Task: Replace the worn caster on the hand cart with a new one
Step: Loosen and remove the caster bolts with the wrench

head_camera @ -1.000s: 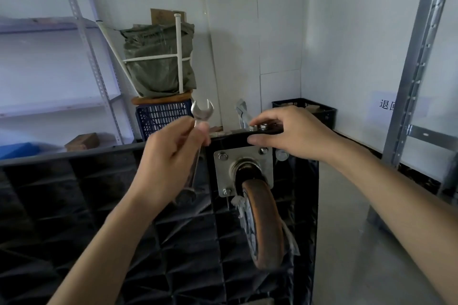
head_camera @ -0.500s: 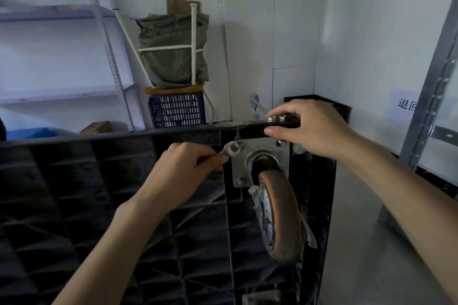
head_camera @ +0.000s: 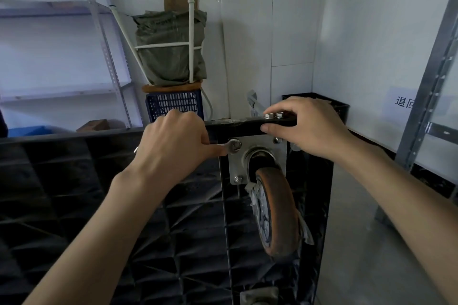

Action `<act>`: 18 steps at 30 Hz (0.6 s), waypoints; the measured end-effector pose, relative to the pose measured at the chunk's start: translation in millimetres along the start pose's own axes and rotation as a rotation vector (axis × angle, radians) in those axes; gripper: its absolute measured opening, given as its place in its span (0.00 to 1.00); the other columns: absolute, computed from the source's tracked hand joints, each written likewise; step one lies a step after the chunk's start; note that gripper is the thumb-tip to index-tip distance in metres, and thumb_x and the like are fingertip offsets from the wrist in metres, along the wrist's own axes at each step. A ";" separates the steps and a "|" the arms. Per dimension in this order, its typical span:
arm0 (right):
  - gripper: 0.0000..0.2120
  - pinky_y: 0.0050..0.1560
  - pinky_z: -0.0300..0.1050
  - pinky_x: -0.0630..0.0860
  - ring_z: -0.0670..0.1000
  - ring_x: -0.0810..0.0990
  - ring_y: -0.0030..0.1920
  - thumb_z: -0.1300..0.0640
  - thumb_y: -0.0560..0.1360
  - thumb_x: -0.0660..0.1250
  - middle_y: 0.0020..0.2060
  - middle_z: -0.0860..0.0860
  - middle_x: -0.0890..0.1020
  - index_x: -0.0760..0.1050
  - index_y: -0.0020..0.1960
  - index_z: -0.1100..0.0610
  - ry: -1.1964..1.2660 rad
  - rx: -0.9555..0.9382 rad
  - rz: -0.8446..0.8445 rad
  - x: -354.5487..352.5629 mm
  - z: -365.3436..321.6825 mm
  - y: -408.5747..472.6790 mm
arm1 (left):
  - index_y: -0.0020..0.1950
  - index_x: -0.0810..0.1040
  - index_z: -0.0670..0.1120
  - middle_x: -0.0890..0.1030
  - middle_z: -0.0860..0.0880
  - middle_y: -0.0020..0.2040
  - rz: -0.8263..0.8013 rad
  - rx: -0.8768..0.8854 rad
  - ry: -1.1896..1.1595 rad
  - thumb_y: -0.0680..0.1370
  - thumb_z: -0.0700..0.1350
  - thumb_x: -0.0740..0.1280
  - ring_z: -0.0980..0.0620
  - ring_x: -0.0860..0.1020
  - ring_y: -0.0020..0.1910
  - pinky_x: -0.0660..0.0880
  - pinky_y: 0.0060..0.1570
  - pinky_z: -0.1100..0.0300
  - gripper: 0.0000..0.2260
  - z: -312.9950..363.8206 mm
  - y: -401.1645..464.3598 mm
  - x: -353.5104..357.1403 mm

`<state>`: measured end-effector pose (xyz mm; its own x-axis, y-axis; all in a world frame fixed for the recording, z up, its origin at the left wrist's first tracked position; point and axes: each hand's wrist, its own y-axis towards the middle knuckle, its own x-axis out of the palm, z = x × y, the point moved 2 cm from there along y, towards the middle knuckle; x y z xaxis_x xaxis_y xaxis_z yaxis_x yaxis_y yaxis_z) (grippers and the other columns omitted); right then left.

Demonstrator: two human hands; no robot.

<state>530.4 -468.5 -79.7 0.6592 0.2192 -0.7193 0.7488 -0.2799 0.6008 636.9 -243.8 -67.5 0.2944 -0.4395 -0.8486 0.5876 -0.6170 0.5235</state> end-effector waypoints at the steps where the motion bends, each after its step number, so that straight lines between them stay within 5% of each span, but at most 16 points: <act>1: 0.14 0.48 0.44 0.71 0.44 0.79 0.49 0.38 0.73 0.73 0.45 0.40 0.81 0.82 0.56 0.41 0.001 -0.001 0.001 0.5 0.6 -0.1 | 0.34 0.83 0.51 0.77 0.52 0.30 0.015 -0.008 0.028 0.69 0.70 0.71 0.52 0.76 0.32 0.74 0.35 0.55 0.23 1.7 1.3 -0.4; 10: 0.13 0.47 0.45 0.72 0.44 0.79 0.48 0.38 0.73 0.72 0.45 0.40 0.81 0.83 0.55 0.41 -0.001 -0.020 0.035 2.4 1.6 -1.1 | 0.36 0.83 0.51 0.76 0.50 0.33 0.077 -0.080 0.173 0.61 0.80 0.66 0.50 0.75 0.33 0.70 0.35 0.56 0.32 8.7 8.2 -3.4; 18: 0.17 0.46 0.44 0.70 0.43 0.79 0.48 0.35 0.72 0.71 0.45 0.39 0.81 0.83 0.55 0.42 -0.002 -0.021 0.050 2.6 1.5 -1.7 | 0.36 0.82 0.52 0.75 0.52 0.31 0.108 -0.001 0.154 0.67 0.78 0.60 0.50 0.74 0.34 0.65 0.35 0.56 0.30 5.9 -2.1 1.7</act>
<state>530.7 -468.8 -83.2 0.6956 0.2032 -0.6891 0.7162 -0.2710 0.6431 631.7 -247.2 -69.5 0.4672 -0.3980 -0.7895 0.5472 -0.5712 0.6118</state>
